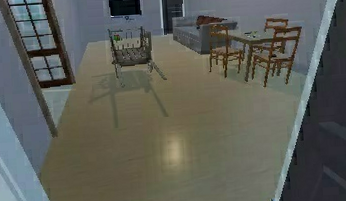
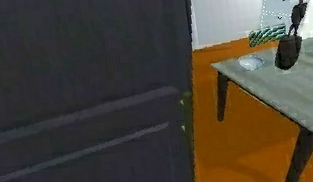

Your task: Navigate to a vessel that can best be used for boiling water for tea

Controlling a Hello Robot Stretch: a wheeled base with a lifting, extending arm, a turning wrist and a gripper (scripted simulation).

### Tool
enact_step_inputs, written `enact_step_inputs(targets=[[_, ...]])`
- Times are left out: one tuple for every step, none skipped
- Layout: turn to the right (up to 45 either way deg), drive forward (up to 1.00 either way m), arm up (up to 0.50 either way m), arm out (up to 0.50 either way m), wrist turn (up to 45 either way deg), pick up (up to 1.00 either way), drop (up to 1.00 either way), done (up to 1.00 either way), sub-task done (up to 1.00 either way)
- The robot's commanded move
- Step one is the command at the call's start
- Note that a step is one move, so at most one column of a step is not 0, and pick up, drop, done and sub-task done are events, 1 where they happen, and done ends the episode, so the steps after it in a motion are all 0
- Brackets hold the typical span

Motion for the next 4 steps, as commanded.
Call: enact_step_inputs(targets=[[0.0,0.75,0.0,0.0,0.0,0.0,0.0,0.0,0.0],[33.0,0.0,0.0,0.0,0.0,0.0,0.0,0.0,0.0],[0.0,0.45,0.0,0.0,0.0,0.0,0.0,0.0,0.0],[30.0,0.0,0.0,0.0,0.0,0.0,0.0,0.0,0.0]])
